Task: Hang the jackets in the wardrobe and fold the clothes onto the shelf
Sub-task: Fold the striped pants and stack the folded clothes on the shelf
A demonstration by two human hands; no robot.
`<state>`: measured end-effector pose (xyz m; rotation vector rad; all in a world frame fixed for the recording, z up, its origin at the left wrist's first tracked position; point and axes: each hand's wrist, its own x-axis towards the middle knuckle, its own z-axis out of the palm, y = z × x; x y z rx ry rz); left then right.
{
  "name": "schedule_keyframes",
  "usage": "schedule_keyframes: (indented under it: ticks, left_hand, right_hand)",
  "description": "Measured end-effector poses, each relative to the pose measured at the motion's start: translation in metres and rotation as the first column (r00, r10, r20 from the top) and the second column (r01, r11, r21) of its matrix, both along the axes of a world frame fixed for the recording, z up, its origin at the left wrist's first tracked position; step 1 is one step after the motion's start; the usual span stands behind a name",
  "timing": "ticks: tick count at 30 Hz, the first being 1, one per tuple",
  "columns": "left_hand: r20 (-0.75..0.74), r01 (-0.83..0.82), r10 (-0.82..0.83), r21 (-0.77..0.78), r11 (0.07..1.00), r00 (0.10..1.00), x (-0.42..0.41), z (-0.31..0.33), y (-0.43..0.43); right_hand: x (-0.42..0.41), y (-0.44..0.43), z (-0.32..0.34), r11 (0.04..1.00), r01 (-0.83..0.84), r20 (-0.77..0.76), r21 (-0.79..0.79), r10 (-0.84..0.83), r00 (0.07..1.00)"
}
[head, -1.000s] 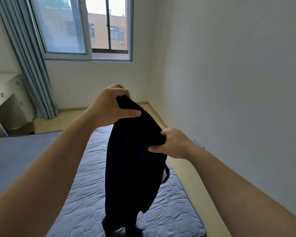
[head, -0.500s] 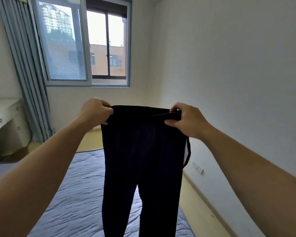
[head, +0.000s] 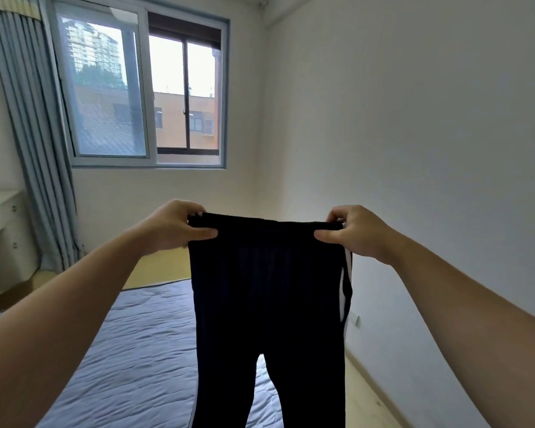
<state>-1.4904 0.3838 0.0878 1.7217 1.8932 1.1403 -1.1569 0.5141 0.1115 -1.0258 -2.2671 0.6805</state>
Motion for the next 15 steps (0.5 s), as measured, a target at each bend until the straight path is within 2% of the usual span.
schedule_keyframes:
  ticks: [3,6,10,15]
  left_hand:
    - [-0.023,-0.075,0.077,0.080,0.994,0.997,0.005,-0.002,0.009]
    - [0.033,-0.108,0.106,0.093,0.990,0.994,0.009,-0.003,0.013]
    - [0.132,-0.083,0.064,0.148,0.985,0.989,0.017,-0.002,0.018]
    - [0.088,-0.118,0.103,0.196,0.973,0.991,0.020,-0.003,0.027]
  right_hand:
    - [0.005,0.004,-0.005,1.000,-0.001,0.040,0.016,0.001,0.999]
    - [0.009,0.007,-0.009,1.000,-0.003,0.087,0.014,0.001,0.996]
    - [0.008,0.007,-0.009,0.996,-0.007,0.200,0.090,-0.011,0.980]
    - [0.004,-0.011,0.003,0.993,-0.118,0.331,0.031,0.101,0.938]
